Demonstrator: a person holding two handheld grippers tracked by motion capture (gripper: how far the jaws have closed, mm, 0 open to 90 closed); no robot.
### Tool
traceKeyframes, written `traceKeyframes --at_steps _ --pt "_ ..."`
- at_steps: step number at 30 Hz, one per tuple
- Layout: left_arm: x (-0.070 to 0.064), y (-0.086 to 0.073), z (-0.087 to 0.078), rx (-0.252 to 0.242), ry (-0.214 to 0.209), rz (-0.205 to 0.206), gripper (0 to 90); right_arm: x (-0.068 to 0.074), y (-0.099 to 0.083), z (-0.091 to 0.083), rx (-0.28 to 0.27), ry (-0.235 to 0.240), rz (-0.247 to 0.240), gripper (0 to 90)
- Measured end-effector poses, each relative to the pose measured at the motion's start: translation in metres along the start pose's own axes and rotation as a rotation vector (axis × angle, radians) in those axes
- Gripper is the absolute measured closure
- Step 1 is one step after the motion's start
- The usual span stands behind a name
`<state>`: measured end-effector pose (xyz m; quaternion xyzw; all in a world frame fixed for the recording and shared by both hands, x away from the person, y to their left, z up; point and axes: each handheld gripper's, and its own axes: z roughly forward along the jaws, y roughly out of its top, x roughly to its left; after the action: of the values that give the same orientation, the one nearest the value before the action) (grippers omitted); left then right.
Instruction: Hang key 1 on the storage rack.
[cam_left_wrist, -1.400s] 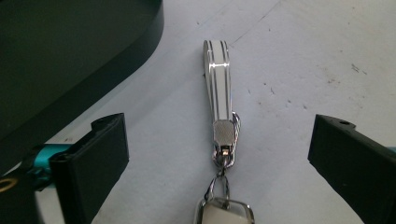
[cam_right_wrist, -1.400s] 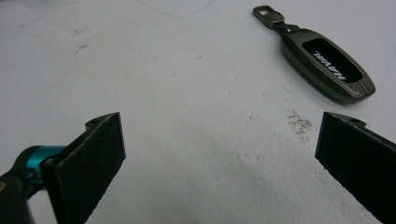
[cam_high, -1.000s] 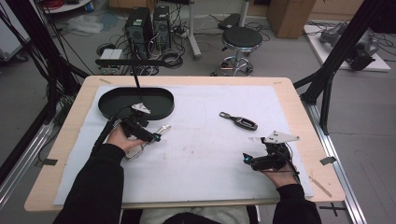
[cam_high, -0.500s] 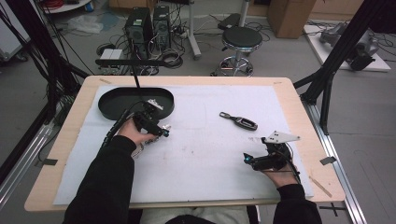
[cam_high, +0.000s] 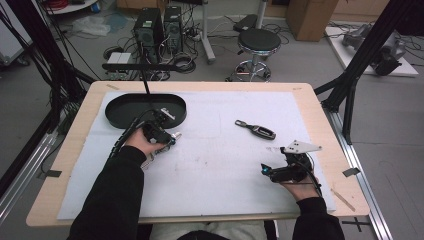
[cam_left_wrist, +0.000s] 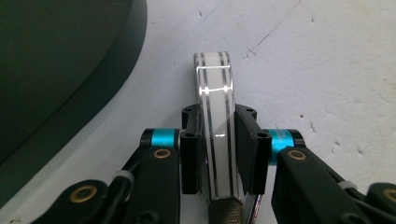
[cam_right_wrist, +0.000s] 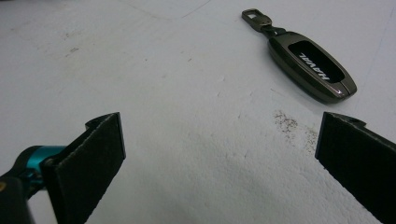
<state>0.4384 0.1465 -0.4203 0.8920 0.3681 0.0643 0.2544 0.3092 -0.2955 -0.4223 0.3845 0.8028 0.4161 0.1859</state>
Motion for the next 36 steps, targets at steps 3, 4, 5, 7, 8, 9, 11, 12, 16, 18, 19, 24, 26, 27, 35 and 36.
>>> traceKeyframes --at_steps 3,4,5,7,8,9,11,12,16,18,19,24,26,27,35,36 --pt "0.002 0.0 -0.001 0.002 -0.012 0.004 74.1 0.0 0.0 -0.001 0.001 0.001 0.001 0.8" --pt "0.002 0.0 -0.001 0.003 -0.012 0.007 74.2 -0.001 0.0 -0.001 -0.001 -0.002 0.0 0.8" --pt "0.002 0.0 -0.001 0.001 -0.014 0.005 74.2 -0.001 0.0 -0.001 0.001 -0.001 0.003 0.8" --pt "0.002 -0.001 -0.003 -0.004 -0.018 0.006 74.3 -0.001 -0.001 -0.001 0.002 -0.002 0.005 0.8" --pt "0.004 -0.001 -0.007 -0.025 -0.031 0.002 74.3 -0.001 -0.001 -0.001 0.001 -0.002 0.005 0.8" --pt "0.004 -0.001 -0.007 -0.025 -0.031 0.002 74.3 -0.001 -0.001 -0.001 0.001 -0.002 0.005 0.8" --pt "0.007 -0.001 -0.017 -0.067 -0.051 -0.021 74.3 -0.001 -0.001 -0.001 0.0 -0.003 0.004 0.8" --pt "0.009 -0.001 -0.022 -0.082 -0.065 -0.03 74.3 -0.001 -0.001 0.0 0.003 -0.001 0.003 0.8" --pt "0.014 -0.004 -0.039 -0.141 -0.069 -0.057 74.4 0.0 -0.001 0.001 0.012 -0.005 -0.011 0.8" --pt "0.018 -0.006 -0.053 -0.195 -0.074 -0.07 74.3 0.0 -0.001 0.001 0.014 -0.004 -0.008 0.8" --pt "0.019 -0.007 -0.059 -0.223 -0.076 -0.078 74.4 0.0 -0.001 0.001 0.013 -0.004 -0.007 0.8" --pt "0.023 -0.009 -0.086 -0.389 -0.104 -0.102 74.4 0.0 -0.001 0.001 0.015 -0.006 -0.011 0.8" --pt "0.024 -0.009 -0.092 -0.408 -0.102 -0.103 74.4 0.0 -0.001 0.002 0.014 -0.004 -0.015 0.8" --pt "0.025 -0.008 -0.096 -0.417 -0.099 -0.104 74.5 0.001 -0.001 0.002 0.017 -0.003 -0.016 0.8" --pt "0.033 0.012 -0.125 -0.469 -0.057 -0.05 74.4 0.003 -0.001 0.002 0.018 -0.004 -0.028 0.8" --pt "0.033 0.014 -0.127 -0.481 -0.056 -0.051 74.4 0.003 -0.001 0.002 0.017 -0.004 -0.026 0.8"
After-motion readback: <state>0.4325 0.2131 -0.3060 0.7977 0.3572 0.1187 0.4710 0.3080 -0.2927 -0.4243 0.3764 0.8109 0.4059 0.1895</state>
